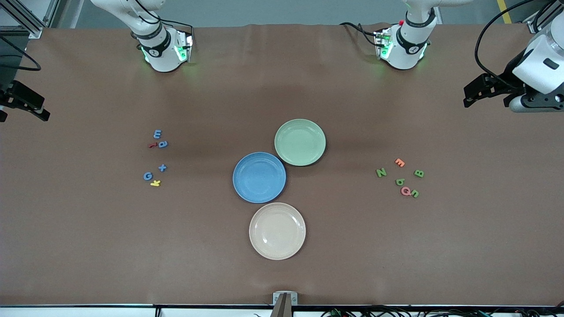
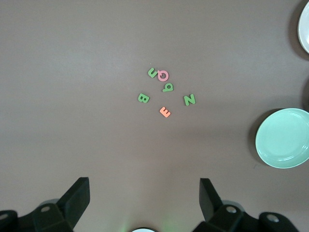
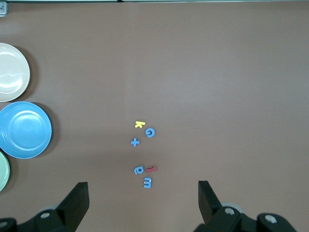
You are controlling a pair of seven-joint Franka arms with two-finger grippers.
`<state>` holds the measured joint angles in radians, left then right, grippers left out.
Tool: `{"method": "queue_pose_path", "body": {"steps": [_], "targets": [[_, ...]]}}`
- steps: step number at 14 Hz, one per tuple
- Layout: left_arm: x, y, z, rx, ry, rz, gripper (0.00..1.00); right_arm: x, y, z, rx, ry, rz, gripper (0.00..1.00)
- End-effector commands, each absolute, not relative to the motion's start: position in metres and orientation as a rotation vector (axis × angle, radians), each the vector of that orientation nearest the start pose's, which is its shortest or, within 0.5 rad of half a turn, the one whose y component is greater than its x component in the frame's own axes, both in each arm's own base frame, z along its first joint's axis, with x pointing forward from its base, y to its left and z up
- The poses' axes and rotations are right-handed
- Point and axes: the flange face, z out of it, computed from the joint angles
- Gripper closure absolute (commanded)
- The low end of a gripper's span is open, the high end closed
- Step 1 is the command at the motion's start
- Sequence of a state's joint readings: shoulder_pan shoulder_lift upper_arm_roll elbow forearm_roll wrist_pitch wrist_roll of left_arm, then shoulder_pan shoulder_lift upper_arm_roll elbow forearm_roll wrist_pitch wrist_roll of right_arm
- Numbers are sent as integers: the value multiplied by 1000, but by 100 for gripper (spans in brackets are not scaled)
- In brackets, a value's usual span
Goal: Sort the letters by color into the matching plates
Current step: 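Move both grippers down toward their letter clusters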
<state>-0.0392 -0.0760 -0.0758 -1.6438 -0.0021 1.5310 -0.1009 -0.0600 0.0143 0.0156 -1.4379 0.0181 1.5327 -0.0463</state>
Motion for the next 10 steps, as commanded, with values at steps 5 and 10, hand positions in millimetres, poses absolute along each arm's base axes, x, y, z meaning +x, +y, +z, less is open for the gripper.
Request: {"method": "queue_pose_path", "body": {"steps": [5, 10], "targets": [[526, -63, 633, -3126, 18, 82, 0, 557, -26, 676, -3139, -10, -126, 0], [559, -65, 599, -3113, 21, 188, 0, 574, -16, 647, -3128, -46, -45, 0]]}}
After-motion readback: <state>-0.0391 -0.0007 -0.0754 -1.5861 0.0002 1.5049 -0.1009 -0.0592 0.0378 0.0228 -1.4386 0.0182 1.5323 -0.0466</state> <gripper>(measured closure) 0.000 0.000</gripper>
